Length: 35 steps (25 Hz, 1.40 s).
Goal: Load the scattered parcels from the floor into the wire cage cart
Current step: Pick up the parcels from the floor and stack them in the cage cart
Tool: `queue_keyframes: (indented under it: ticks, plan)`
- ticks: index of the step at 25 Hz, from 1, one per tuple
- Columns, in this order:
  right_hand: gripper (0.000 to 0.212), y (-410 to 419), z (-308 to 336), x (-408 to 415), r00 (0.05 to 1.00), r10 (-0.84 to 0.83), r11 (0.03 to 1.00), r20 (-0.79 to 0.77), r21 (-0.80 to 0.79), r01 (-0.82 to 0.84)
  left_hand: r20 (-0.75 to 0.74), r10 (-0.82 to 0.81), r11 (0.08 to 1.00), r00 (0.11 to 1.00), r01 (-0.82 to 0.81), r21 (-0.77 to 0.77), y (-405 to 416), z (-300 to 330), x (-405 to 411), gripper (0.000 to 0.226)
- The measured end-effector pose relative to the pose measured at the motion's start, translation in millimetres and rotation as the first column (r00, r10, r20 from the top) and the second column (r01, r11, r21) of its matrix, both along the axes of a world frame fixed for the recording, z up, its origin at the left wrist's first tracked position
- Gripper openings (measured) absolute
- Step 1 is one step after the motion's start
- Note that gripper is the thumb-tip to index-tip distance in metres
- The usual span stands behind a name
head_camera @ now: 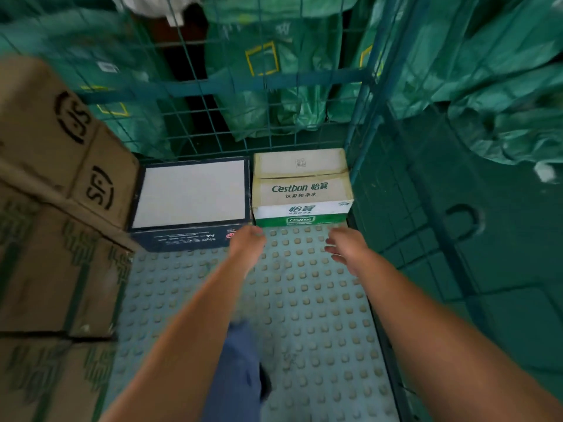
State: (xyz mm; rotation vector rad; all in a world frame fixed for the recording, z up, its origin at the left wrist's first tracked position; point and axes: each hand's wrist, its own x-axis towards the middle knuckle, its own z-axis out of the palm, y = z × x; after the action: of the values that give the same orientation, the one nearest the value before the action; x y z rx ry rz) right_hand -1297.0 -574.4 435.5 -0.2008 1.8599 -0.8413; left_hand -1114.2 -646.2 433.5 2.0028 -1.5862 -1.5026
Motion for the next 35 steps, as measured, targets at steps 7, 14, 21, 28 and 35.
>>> queue_keyframes:
  ticks: [7,14,21,28,35]
  plan:
    - [0.038,106.4,45.8,27.3,0.987,-0.154,0.988,0.046,0.036,0.153,-0.036,-0.039,0.994,0.999,0.042,0.101,105.3,46.6,36.3,0.034]
    - [0.036,231.0,51.1,75.1,0.952,-0.307,0.952,-0.016,-0.019,0.307,-0.062,-0.318,0.944,0.946,0.322,0.070,171.1,57.9,55.5,0.033]
    - [0.017,411.6,51.0,197.5,0.762,-0.648,0.760,-0.015,0.047,0.648,-0.051,-0.684,0.726,0.728,0.686,0.050,283.9,52.1,96.6,0.028]
    - [0.016,591.7,56.4,288.7,0.422,-0.904,0.415,-0.071,0.101,0.904,-0.085,-0.925,0.367,0.370,0.929,0.051,442.9,58.4,88.3,0.025]
    - [0.011,724.1,49.7,355.1,-0.059,-0.998,-0.059,-0.002,0.106,0.993,-0.109,-0.993,0.028,0.039,0.995,0.101,606.3,69.4,90.6,0.022]
